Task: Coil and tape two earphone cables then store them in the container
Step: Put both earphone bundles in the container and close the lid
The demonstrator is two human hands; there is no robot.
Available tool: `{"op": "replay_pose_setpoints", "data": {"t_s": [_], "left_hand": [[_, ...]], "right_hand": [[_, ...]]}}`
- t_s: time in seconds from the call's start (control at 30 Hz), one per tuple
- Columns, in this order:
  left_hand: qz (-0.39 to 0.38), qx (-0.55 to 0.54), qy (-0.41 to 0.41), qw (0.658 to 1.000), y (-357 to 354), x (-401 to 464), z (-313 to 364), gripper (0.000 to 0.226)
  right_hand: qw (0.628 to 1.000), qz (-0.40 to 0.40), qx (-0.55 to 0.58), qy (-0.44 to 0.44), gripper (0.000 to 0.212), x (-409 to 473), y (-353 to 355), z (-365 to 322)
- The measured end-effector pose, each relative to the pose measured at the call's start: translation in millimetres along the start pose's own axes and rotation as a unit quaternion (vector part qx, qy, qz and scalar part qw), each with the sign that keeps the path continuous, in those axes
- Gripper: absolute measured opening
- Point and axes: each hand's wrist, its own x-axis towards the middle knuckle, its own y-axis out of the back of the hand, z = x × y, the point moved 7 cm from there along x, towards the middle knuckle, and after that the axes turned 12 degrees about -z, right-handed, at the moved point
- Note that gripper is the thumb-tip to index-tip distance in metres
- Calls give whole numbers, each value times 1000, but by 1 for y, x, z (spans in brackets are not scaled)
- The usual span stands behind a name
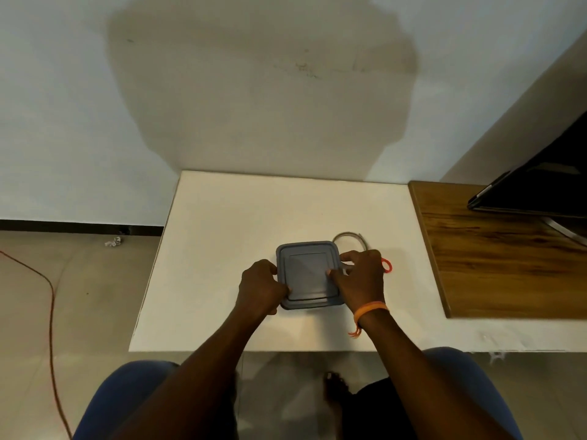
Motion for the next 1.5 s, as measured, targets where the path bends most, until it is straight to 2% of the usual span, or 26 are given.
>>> {"op": "replay_pose_setpoints", "data": {"t_s": [0.1, 0.23, 0.4, 0.5, 0.63, 0.73, 0.8, 0.9, 1.17, 1.27, 1.4, 1.5], "left_hand": [[-3, -25, -3, 1000, 0, 4, 0, 45], [8, -57, 5, 998, 1, 8, -5, 44], [15, -135, 23, 990, 1, 10, -17, 39], [15, -150, 28, 988, 0, 8, -20, 31], [-51, -136, 69, 987, -9, 3, -27, 35], [-83, -169, 74, 979, -19, -1, -26, 38], [-84, -201, 73, 973, -21, -4, -25, 36], [-64, -236, 63, 968, -18, -4, -28, 21], [-31, -264, 107, 958, -21, 3, -39, 14], [-31, -291, 112, 950, -24, 1, -41, 12], [-53, -341, 122, 931, -31, 1, -46, 10], [-70, -377, 122, 916, -32, 1, -51, 10]], "right_hand": [[1000, -5, -13, -2, 37, 4, 0, 5], [998, -17, 53, -14, 27, 6, -1, 13], [974, -72, 189, -101, 34, 14, -4, 36], [967, -83, 211, -116, 36, 15, -3, 40], [968, -58, 217, -111, 41, 13, -4, 44], [972, -54, 205, -100, 43, 13, -7, 45], [973, -51, 203, -96, 44, 13, -7, 45], [972, -54, 208, -98, 42, 13, -9, 44], [977, -43, 198, -65, 41, 11, -9, 36], [984, -17, 168, -65, 34, 3, -9, 35], [976, -81, 145, -143, 60, -11, -26, 42], [979, -94, 161, -81, 55, -13, -27, 27]]}}
